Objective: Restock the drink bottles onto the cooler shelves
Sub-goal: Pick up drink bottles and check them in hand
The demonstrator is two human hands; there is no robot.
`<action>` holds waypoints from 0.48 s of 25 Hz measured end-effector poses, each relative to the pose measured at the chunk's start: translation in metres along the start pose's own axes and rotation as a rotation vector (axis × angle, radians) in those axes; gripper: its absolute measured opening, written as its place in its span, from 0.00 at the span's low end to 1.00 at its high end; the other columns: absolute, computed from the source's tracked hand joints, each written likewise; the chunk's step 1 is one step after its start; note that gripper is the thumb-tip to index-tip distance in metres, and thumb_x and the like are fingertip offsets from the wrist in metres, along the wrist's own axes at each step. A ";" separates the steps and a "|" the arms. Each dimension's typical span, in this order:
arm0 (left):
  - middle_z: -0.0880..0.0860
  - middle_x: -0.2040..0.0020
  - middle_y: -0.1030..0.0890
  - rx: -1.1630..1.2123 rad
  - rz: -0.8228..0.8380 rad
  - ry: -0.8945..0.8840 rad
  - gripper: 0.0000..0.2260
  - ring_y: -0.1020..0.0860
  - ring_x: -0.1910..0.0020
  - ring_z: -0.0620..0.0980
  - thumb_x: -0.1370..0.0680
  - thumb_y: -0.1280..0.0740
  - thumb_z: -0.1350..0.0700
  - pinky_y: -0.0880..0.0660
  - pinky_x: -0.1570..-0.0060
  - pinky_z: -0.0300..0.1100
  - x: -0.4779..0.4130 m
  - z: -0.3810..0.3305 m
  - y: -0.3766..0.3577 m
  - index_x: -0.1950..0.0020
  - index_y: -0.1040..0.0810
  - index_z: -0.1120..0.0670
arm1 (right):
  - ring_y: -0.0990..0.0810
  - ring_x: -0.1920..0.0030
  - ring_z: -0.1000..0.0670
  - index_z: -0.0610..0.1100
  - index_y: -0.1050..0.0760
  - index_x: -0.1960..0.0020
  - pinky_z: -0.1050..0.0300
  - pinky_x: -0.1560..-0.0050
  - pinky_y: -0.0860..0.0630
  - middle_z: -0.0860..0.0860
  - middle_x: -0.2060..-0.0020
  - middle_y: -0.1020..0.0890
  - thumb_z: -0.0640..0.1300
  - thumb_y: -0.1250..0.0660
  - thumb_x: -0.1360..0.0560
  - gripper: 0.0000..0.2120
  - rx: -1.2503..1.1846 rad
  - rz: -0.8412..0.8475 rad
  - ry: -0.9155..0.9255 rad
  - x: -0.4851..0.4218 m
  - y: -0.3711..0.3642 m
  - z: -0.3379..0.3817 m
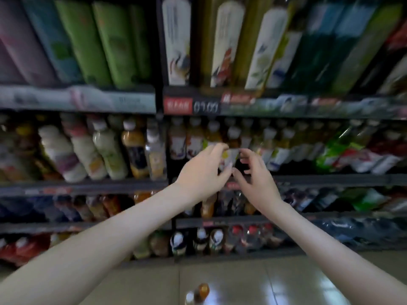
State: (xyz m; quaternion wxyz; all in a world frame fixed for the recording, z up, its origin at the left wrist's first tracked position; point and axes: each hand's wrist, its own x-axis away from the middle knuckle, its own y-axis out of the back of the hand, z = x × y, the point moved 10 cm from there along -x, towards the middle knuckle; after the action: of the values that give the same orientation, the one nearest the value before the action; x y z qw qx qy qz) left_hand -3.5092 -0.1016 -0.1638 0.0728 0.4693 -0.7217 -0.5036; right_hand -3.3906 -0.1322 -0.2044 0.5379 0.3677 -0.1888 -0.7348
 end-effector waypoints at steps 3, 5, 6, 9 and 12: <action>0.50 0.36 0.27 -0.038 -0.234 -0.170 0.18 0.26 0.40 0.48 0.21 0.38 0.52 0.25 0.48 0.42 -0.038 -0.052 0.052 0.32 0.31 0.54 | 0.30 0.36 0.57 0.45 0.38 0.27 0.59 0.38 0.29 0.52 0.35 0.30 0.46 0.37 0.21 0.24 0.036 -0.153 0.060 -0.031 0.071 0.019; 0.53 0.37 0.26 -0.095 -0.351 -0.238 0.18 0.27 0.39 0.50 0.23 0.35 0.55 0.26 0.45 0.41 -0.057 -0.069 0.062 0.33 0.29 0.57 | 0.30 0.37 0.56 0.42 0.37 0.28 0.56 0.37 0.28 0.50 0.35 0.30 0.44 0.36 0.21 0.24 0.068 -0.249 0.103 -0.047 0.109 0.019; 0.55 0.37 0.26 -0.118 -0.386 -0.250 0.19 0.28 0.38 0.51 0.23 0.33 0.56 0.28 0.42 0.41 -0.066 -0.074 0.062 0.33 0.28 0.58 | 0.30 0.37 0.55 0.41 0.37 0.28 0.55 0.38 0.27 0.49 0.36 0.29 0.43 0.36 0.21 0.24 0.086 -0.302 0.130 -0.053 0.125 0.017; 0.60 0.32 0.31 -0.243 -0.496 -0.242 0.24 0.33 0.33 0.57 0.25 0.33 0.57 0.34 0.34 0.49 -0.102 -0.090 0.061 0.30 0.32 0.56 | 0.31 0.36 0.53 0.42 0.39 0.27 0.61 0.37 0.32 0.48 0.36 0.30 0.44 0.36 0.22 0.25 0.113 -0.415 0.175 -0.079 0.169 0.002; 0.60 0.26 0.43 -0.472 -0.610 -0.149 0.30 0.44 0.26 0.59 0.25 0.36 0.49 0.46 0.29 0.59 -0.139 -0.102 0.067 0.24 0.40 0.49 | 0.35 0.33 0.51 0.43 0.43 0.25 0.60 0.35 0.37 0.46 0.34 0.31 0.44 0.35 0.22 0.29 0.198 -0.456 0.277 -0.113 0.197 0.001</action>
State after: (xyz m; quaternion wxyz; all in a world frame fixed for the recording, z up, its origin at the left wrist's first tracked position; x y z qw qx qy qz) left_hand -3.4141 -0.0611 -0.0102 -0.0271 0.5949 -0.4167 -0.6869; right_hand -3.2458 -0.0965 -0.0326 0.3408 0.5483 -0.0969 -0.7575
